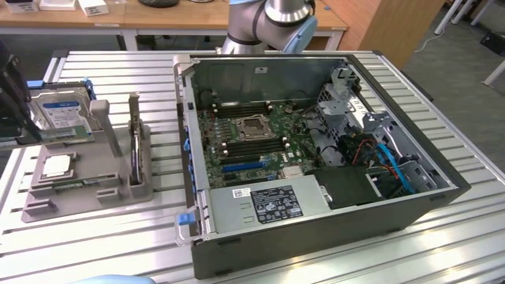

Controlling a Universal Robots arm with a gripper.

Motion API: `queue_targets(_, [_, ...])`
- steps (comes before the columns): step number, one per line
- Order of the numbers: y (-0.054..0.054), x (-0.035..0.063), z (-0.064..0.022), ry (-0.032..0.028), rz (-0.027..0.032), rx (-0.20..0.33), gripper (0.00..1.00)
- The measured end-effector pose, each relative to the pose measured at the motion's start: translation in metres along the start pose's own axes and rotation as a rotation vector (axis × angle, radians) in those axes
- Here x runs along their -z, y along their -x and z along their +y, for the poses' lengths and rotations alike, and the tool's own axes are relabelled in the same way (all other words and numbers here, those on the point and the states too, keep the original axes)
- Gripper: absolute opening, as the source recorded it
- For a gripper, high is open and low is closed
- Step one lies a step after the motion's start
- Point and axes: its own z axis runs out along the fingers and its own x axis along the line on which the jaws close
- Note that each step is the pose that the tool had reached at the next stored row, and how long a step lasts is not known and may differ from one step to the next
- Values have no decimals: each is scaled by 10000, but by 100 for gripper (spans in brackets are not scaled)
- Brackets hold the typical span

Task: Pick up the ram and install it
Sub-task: 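Pick up the ram and move it above insertion slot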

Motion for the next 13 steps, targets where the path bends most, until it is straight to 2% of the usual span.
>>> queue_targets(8, [3,31,0,-55,2,-622,13])
queue_targets(13, [3,33,0,-60,3,-676,13])
